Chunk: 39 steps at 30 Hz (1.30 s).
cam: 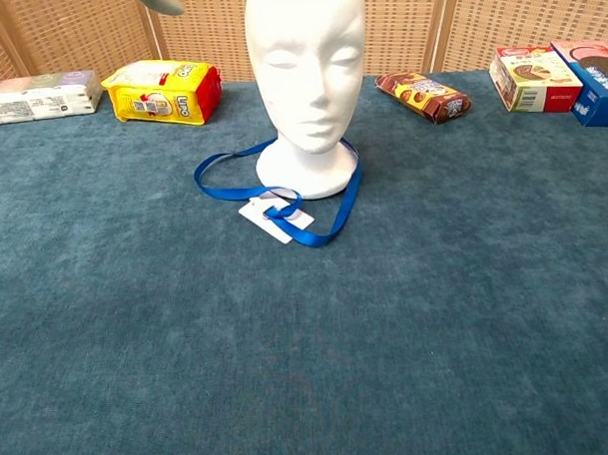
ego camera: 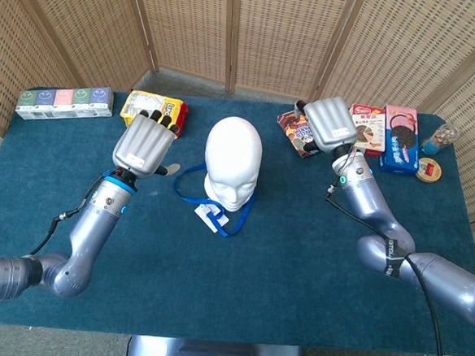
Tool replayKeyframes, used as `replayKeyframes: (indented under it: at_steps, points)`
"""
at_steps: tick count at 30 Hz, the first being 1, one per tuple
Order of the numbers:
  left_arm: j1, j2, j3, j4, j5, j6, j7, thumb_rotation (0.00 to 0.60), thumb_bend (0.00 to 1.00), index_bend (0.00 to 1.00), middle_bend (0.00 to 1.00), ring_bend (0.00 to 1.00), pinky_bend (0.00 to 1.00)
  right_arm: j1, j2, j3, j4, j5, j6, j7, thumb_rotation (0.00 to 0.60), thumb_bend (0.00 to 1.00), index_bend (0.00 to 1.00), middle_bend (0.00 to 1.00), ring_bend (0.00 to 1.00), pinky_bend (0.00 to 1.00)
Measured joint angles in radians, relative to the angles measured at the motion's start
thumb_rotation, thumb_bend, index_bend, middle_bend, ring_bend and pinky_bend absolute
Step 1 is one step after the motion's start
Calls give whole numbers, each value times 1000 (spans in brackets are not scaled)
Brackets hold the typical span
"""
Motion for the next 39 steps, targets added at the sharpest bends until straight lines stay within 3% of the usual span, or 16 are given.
replayKeyframes:
  at_steps: [13,19,26,33,39]
  points:
    - [53,6,5,6,48,59,-93,333,84,426,410,369,482,-37,42,13,-57,1,61,23,476,276,391,947,1000,1000]
    - [109,47,-8,-62,20,63,-206,336,84,411,410,369,481,-80,86,15,-122,-12,112,40,478,283,390,813,976,1000]
    - [209,136,-1,-158,30,72,-338,332,84,410,410,368,456,-164,153,6,-251,-36,199,60,474,290,418,691,832,899]
    - [327,203,45,-227,121,103,-481,328,84,409,410,368,442,-278,227,-28,-405,-67,309,63,477,296,444,618,704,803]
    - [454,250,125,-265,258,148,-592,330,85,409,410,368,436,-393,282,-82,-530,-116,410,61,477,295,469,600,666,772]
